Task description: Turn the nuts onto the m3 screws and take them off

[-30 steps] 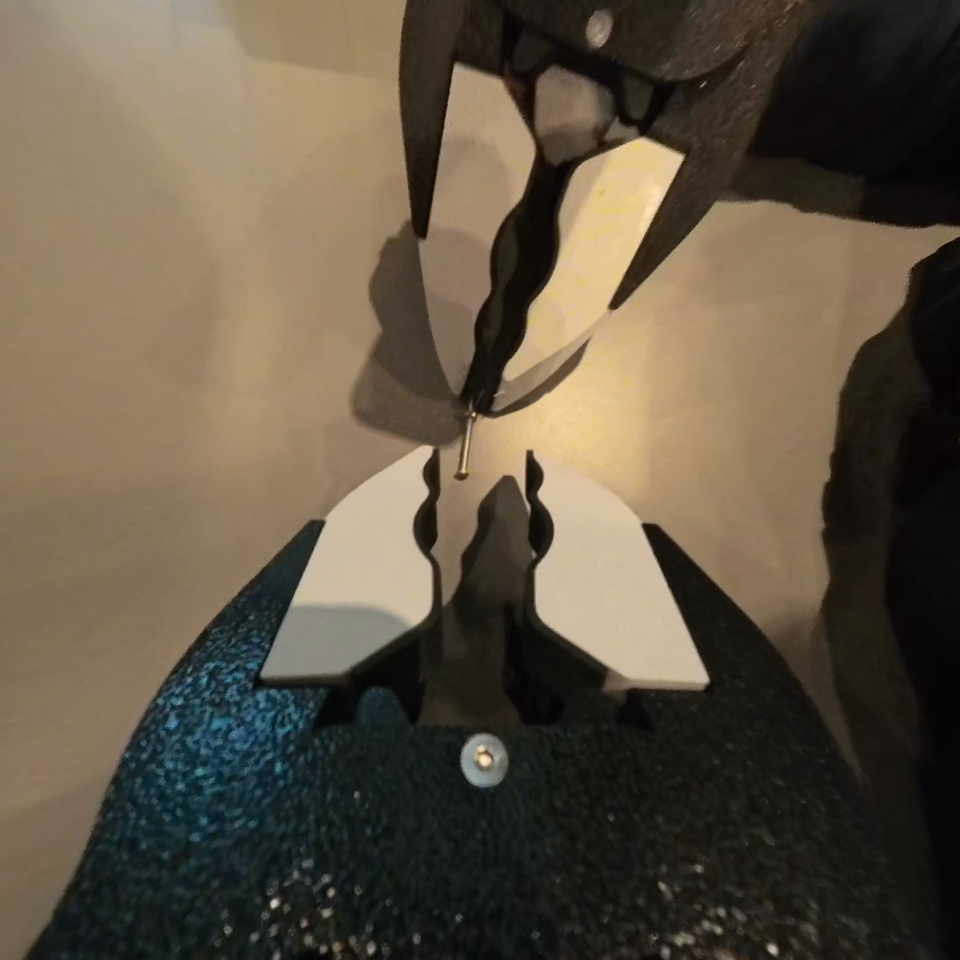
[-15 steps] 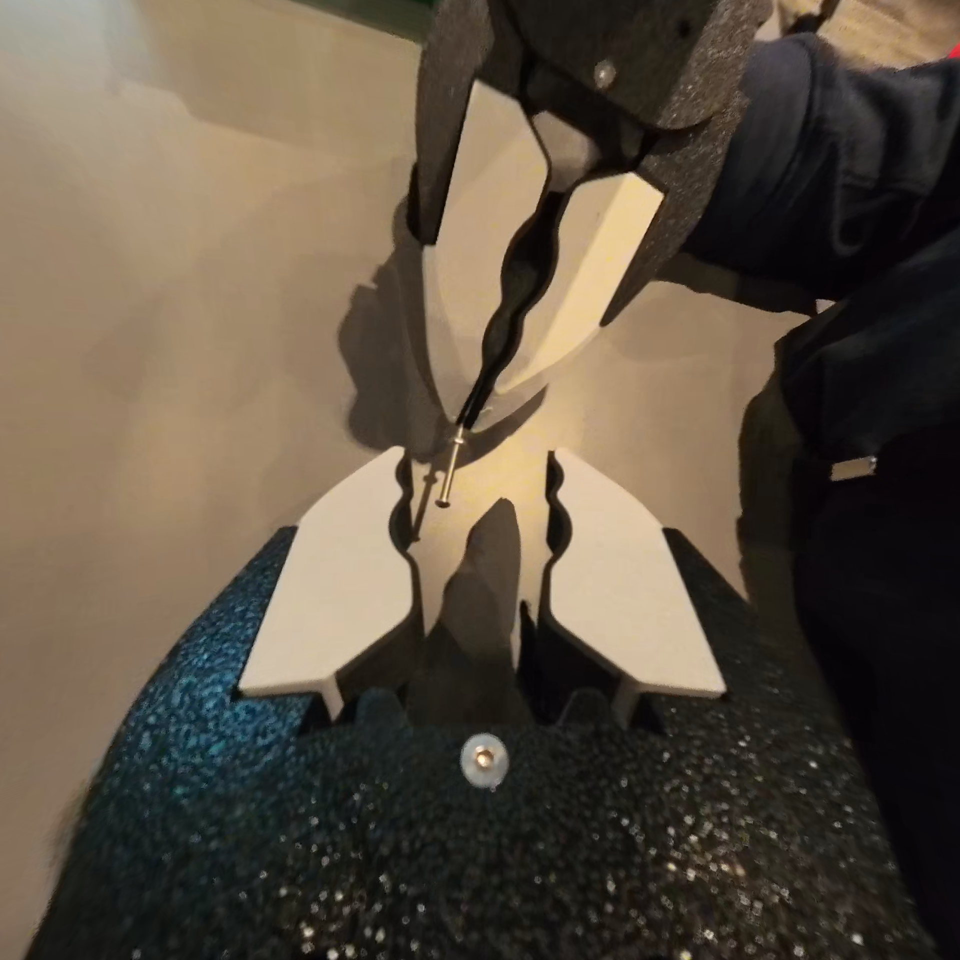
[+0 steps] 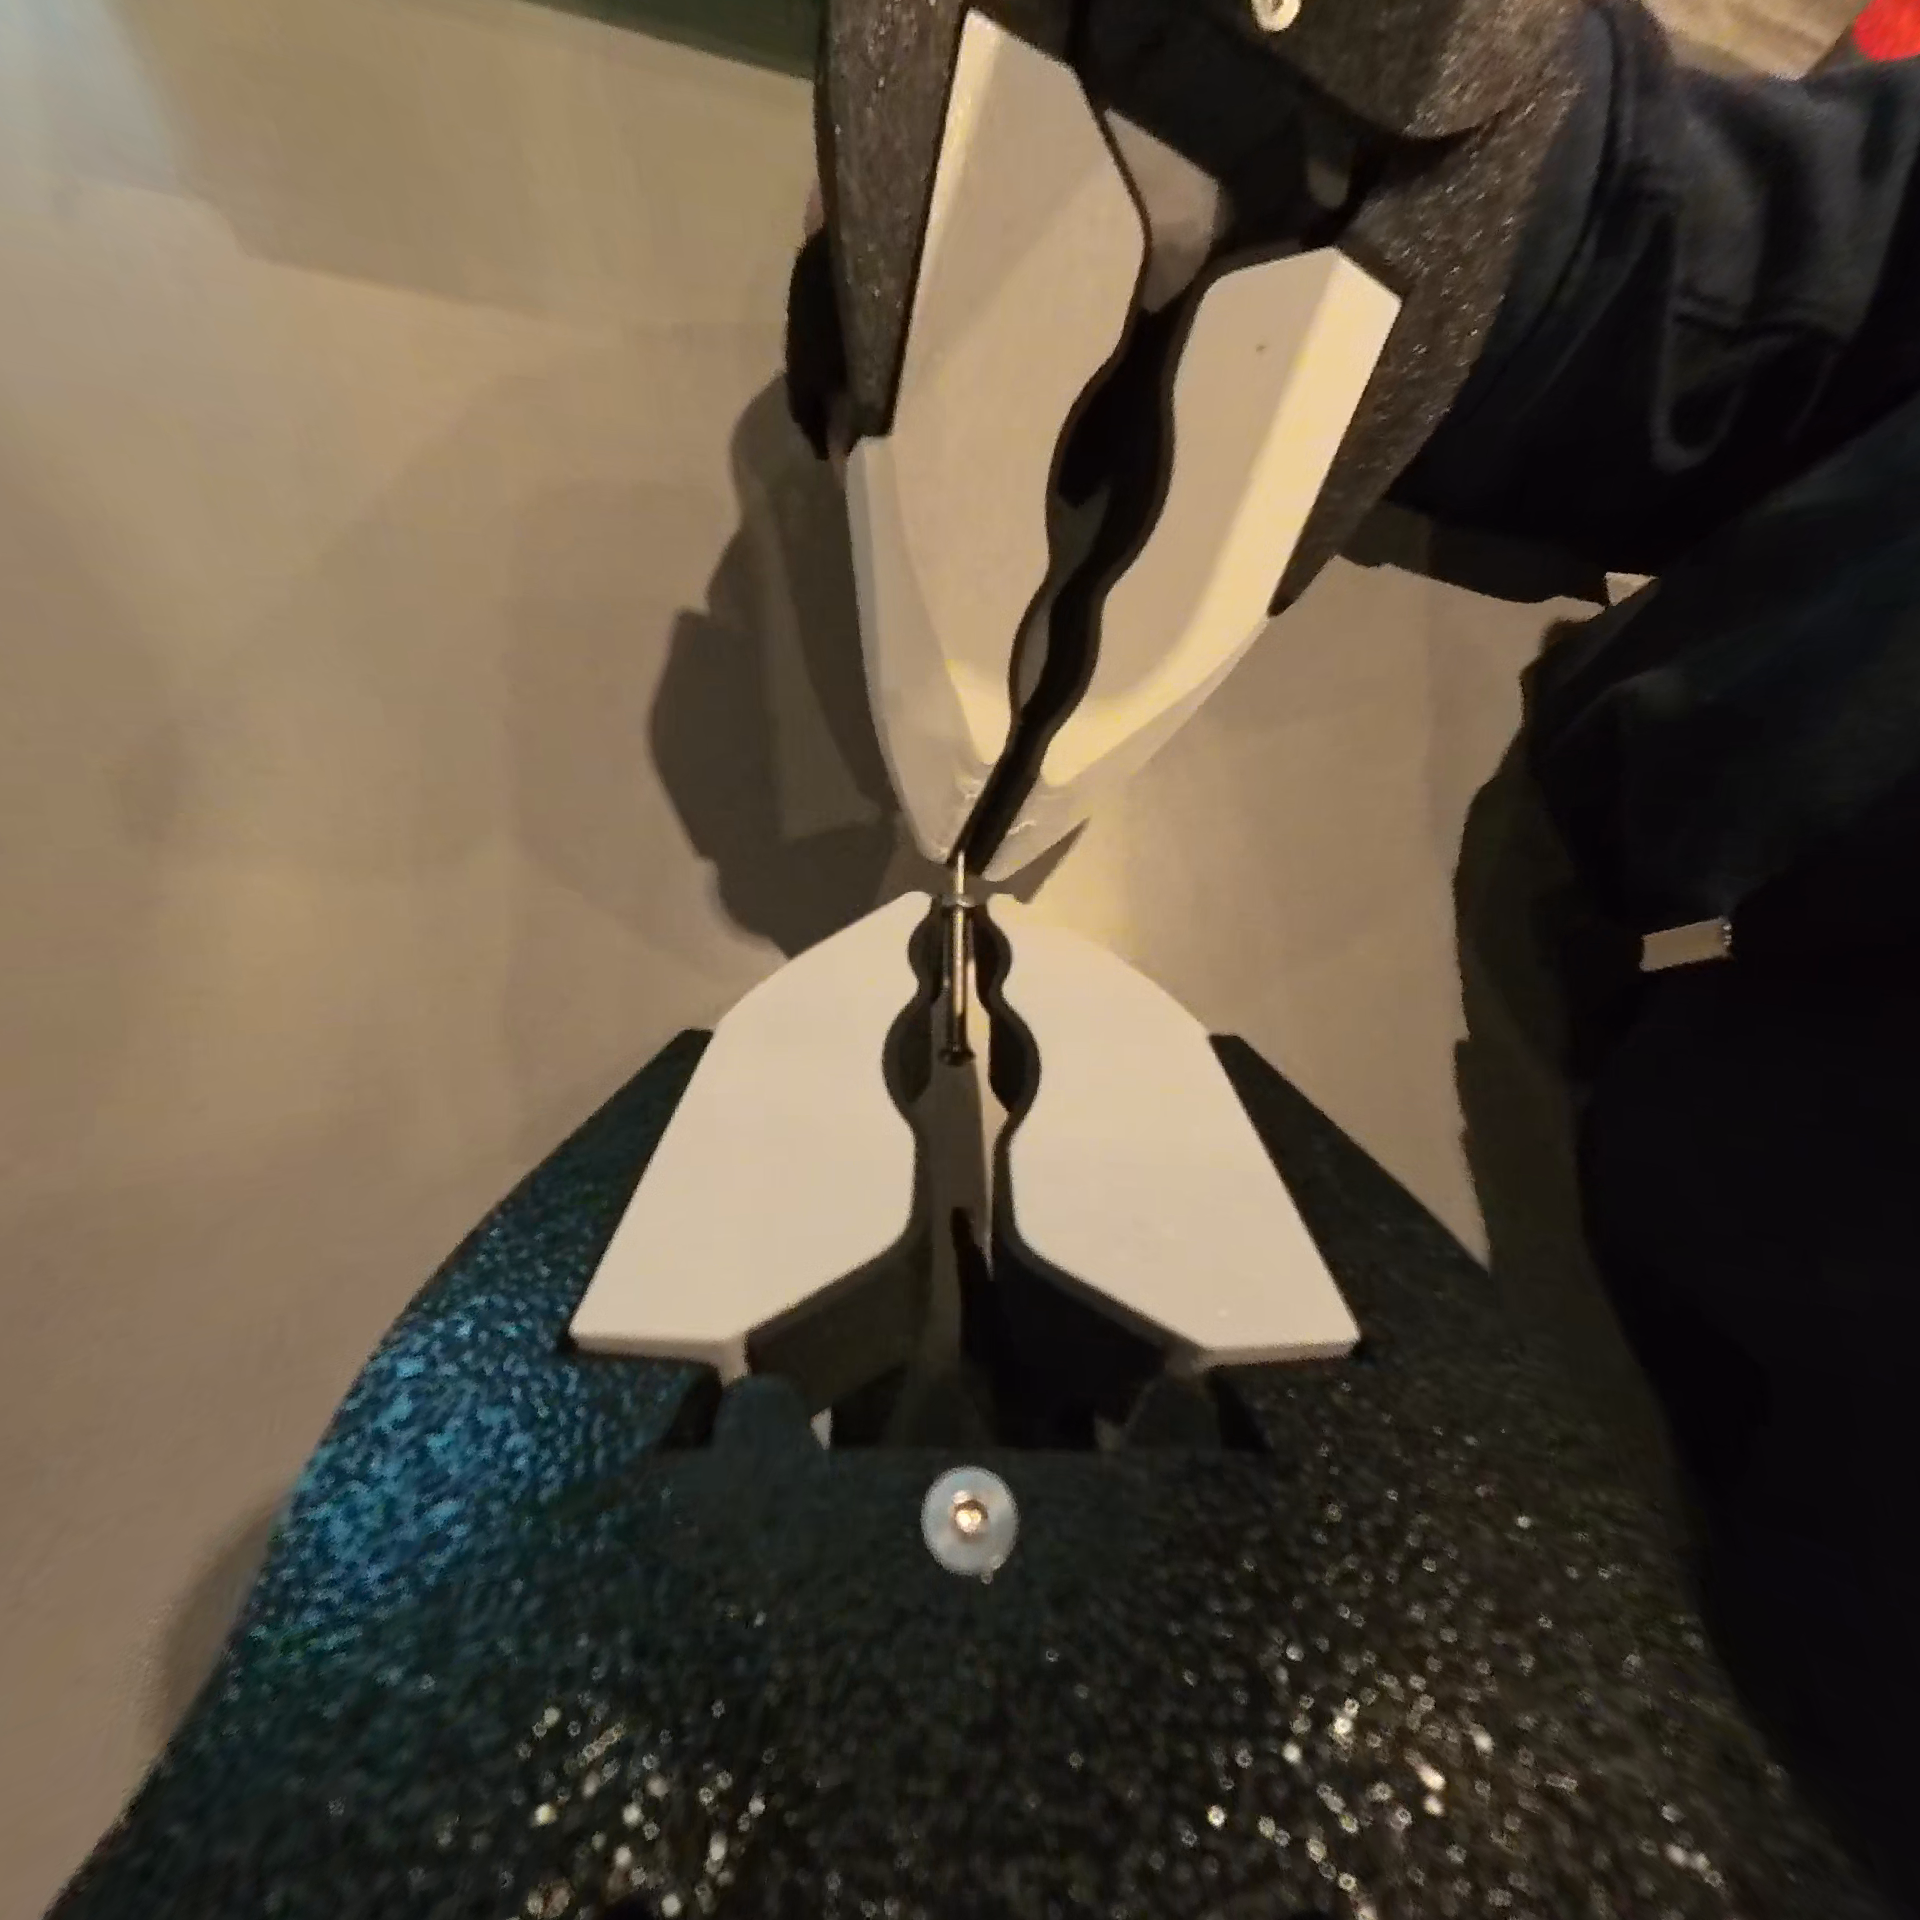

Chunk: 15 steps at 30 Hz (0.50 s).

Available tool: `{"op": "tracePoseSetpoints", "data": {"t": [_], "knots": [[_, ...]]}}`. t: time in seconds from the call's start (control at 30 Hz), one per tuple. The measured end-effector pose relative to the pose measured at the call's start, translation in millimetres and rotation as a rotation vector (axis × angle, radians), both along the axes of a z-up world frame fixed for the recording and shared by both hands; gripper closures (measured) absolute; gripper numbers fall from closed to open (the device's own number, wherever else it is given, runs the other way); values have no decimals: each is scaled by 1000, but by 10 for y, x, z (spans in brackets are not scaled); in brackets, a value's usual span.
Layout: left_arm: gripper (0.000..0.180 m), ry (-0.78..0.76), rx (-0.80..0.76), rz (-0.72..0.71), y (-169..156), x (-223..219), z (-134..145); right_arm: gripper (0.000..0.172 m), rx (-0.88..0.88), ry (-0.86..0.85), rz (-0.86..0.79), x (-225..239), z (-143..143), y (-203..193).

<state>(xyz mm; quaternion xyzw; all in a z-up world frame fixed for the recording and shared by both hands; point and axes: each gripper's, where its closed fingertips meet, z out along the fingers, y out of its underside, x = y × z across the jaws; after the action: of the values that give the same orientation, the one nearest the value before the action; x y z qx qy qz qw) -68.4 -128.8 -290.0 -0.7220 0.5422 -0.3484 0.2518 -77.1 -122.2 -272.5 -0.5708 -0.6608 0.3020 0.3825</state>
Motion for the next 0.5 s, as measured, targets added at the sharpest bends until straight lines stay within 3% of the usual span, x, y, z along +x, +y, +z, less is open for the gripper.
{"op": "tracePoseSetpoints", "data": {"t": [0.03, 0.23, 0.5], "knots": [[176, -10, 14, 4, 17, 9, 9, 169, -9, 19, -12, 6, 12, 14], [176, -55, 64, -30, 118, 85, 34, 152, -168, 200, -64, 112, 179, 103], [176, -21, 195, -125, 268, 249, -53, 150, -138, 161, -78, 170, 93, 133]]}}
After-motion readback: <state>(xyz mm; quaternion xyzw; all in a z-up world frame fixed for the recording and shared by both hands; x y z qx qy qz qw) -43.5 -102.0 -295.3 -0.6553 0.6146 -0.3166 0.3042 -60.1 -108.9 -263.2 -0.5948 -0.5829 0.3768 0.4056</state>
